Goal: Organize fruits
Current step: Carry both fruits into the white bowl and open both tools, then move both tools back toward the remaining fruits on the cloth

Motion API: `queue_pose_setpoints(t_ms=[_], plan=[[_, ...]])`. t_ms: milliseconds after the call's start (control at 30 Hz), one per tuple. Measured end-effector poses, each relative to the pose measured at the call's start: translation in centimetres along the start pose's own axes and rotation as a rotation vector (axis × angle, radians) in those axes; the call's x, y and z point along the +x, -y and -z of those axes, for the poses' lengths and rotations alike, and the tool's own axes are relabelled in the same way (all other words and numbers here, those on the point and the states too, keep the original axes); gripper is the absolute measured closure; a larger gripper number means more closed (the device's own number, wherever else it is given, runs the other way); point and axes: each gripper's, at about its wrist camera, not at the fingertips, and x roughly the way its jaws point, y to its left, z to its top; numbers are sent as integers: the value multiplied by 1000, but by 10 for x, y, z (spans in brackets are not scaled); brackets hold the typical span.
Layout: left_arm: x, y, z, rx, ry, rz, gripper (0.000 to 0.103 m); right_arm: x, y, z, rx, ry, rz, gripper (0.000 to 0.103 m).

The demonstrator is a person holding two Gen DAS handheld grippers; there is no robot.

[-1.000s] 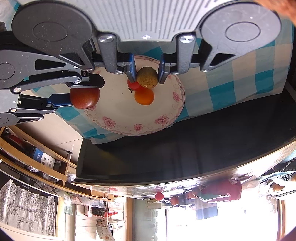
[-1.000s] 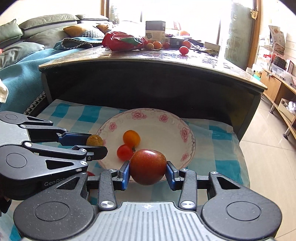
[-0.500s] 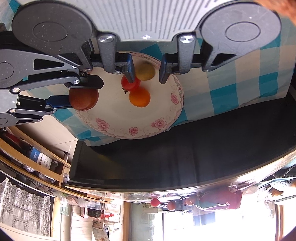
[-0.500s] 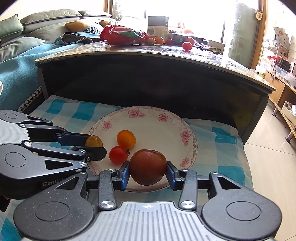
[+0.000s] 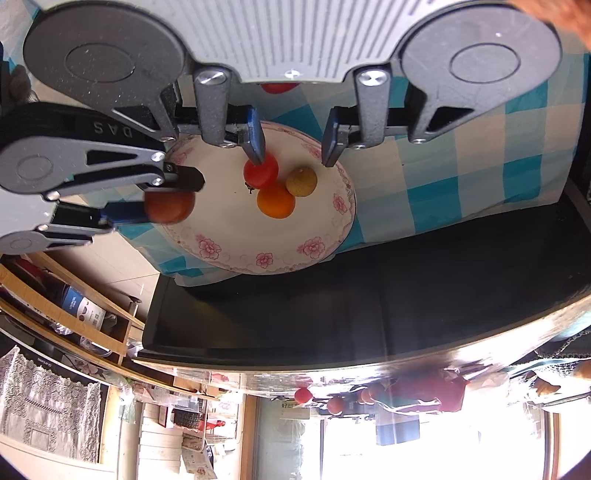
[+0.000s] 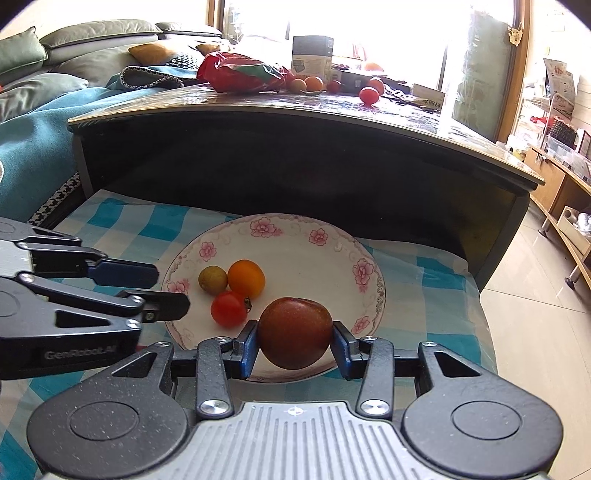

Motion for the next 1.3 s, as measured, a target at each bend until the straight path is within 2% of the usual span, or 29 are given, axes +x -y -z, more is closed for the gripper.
queue_pose_setpoints(t_ms=[33, 100, 133, 167, 400, 600, 833, 967, 1100, 1200, 1300], plan=[[-3, 0, -1, 1, 2, 2, 61, 0, 0, -1, 4, -1, 0, 67], [-7, 1, -2, -1, 9, 1, 61, -3, 0, -3, 7, 18, 4, 59], [-9, 0, -4, -6, 12, 1, 61, -5, -1, -4, 0, 33, 3, 52], [-10, 0, -4, -11, 13, 3, 61, -7, -2, -5, -10, 44, -2, 51], [-32, -4, 6, -29, -8, 14, 60, -15, 2, -4, 5, 43, 5, 54], [-62, -2, 13, -50, -10, 28, 60, -42, -9, 8, -12, 34, -19, 54], [-93, 1, 23, -36, -24, 51, 59, -75, -28, 30, -8, -25, -35, 55], [-90, -2, 32, -19, -63, 64, 58, -79, -38, 39, -51, -59, -60, 55], [-83, -2, 38, 12, -86, 64, 58, -67, -45, 44, -76, -92, -115, 55], [-78, -4, 39, 11, -96, 71, 58, -56, -55, 46, -146, -108, -149, 62], [-76, -5, 38, 13, -99, 86, 58, -47, -60, 47, -186, -115, -175, 63]])
